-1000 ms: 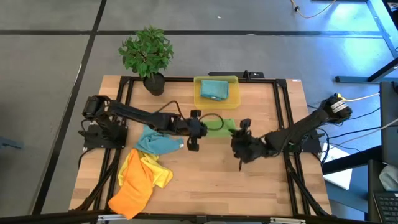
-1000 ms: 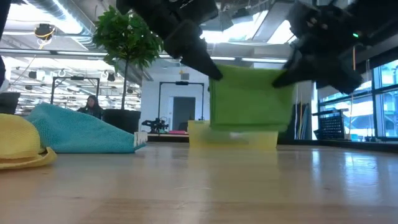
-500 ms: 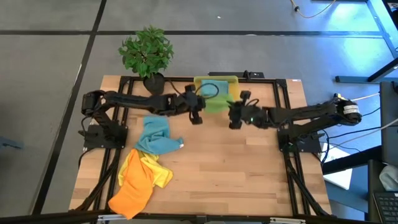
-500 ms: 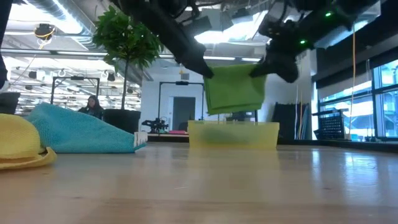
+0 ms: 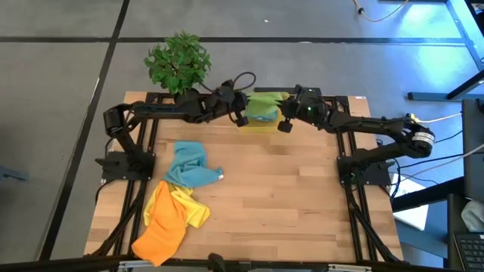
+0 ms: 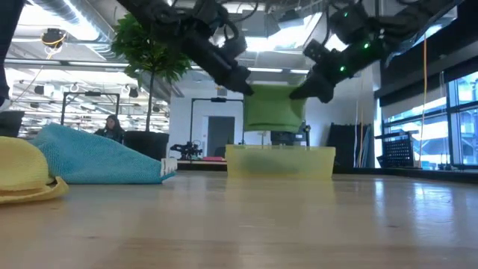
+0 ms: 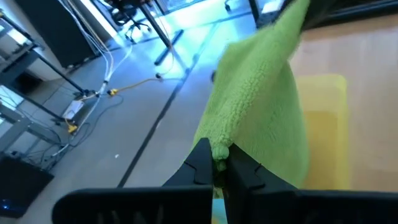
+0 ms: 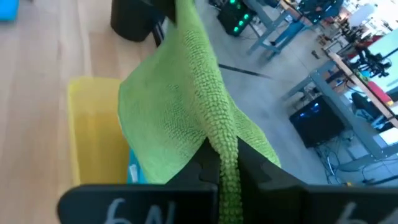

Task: Fold microfiber towels
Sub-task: Put the folded green microfiber towel into the yellow bin

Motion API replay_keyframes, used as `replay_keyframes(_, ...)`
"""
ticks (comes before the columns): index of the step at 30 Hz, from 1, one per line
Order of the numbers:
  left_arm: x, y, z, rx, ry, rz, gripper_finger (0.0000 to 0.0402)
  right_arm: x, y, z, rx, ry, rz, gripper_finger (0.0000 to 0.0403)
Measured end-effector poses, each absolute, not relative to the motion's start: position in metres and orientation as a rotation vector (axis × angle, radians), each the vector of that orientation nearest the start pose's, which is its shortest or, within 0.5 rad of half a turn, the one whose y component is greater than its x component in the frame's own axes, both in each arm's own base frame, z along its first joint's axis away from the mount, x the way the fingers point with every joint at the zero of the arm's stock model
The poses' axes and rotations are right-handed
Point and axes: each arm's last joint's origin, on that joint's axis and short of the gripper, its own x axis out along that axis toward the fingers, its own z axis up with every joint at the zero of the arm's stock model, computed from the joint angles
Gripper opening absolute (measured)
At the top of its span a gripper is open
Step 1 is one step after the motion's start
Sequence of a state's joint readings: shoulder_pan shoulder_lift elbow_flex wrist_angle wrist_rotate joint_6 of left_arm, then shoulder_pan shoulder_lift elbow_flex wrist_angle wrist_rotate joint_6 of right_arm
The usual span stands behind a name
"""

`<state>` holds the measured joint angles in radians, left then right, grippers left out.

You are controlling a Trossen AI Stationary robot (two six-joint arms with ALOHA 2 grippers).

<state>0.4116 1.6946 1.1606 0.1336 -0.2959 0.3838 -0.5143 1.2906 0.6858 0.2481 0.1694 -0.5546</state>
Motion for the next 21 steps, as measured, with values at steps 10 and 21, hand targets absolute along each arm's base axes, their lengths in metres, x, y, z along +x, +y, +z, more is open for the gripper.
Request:
replay_keyframes(10,0.349,0.202,0.227,0.356,0.521,0.642,0.0000,0.236,-0.187,0.199,-0.474,0.562,-0.587,0.0014)
replay_keyframes(21,0.350,0.229,0.200,0.448,0.532,0.682,0.0000,0.239,-0.216,0.175,-0.526,0.586,-0.623,0.0014)
